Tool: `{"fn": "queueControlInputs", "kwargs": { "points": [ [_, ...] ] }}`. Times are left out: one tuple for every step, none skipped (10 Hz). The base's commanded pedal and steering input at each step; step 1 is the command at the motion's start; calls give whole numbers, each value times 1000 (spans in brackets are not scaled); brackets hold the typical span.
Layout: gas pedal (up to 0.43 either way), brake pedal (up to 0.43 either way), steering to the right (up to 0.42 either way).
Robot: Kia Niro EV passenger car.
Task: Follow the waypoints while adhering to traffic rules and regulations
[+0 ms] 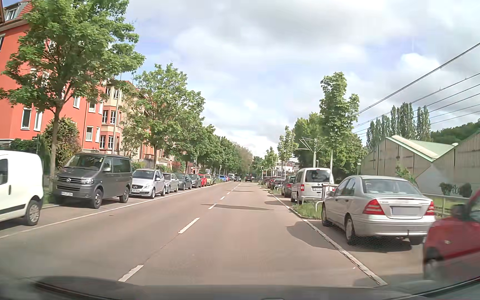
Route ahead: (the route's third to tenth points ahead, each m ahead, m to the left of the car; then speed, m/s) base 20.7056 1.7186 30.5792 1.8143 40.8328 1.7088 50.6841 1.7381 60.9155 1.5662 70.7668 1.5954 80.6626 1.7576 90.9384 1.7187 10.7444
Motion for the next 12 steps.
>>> {"fn": "queueControlInputs", "kwargs": {
  "points": [
    [47,0,4],
    [47,0,4],
    [47,0,4],
    [47,0,4],
    [39,0,4],
    [39,0,4],
    [39,0,4],
    [39,0,4],
    [39,0,4],
    [39,0,4],
    [39,0,3],
    [39,0,3]
  ]
}}
